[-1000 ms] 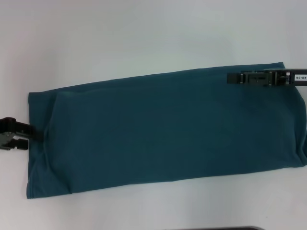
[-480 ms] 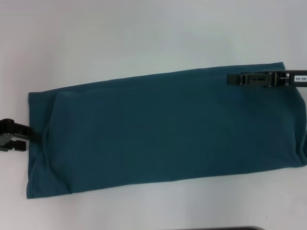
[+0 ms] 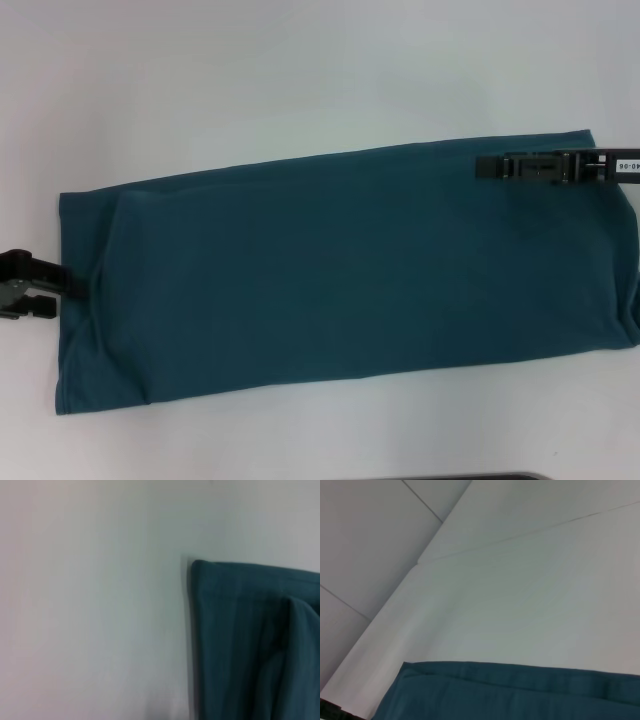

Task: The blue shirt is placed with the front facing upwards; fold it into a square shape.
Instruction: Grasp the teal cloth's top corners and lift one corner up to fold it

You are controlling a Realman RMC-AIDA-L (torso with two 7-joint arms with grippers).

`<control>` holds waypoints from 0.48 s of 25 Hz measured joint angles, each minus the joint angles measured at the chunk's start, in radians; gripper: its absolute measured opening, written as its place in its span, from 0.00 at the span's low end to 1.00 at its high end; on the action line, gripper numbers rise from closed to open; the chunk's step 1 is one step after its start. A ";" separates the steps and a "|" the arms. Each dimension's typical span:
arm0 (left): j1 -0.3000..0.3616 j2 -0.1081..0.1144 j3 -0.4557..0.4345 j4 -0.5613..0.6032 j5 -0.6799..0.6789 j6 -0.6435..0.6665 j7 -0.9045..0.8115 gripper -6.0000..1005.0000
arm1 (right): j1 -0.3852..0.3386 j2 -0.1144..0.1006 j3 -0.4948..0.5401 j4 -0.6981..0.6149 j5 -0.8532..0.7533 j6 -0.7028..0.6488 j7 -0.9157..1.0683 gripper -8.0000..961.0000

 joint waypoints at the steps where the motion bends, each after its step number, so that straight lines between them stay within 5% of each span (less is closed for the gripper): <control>1: 0.000 0.000 0.000 0.000 0.000 -0.001 0.000 0.57 | 0.000 0.000 0.000 0.000 0.000 0.000 0.000 0.93; 12: -0.003 -0.001 0.000 0.014 0.000 -0.004 -0.008 0.56 | -0.005 -0.001 -0.001 -0.002 0.000 0.000 0.000 0.93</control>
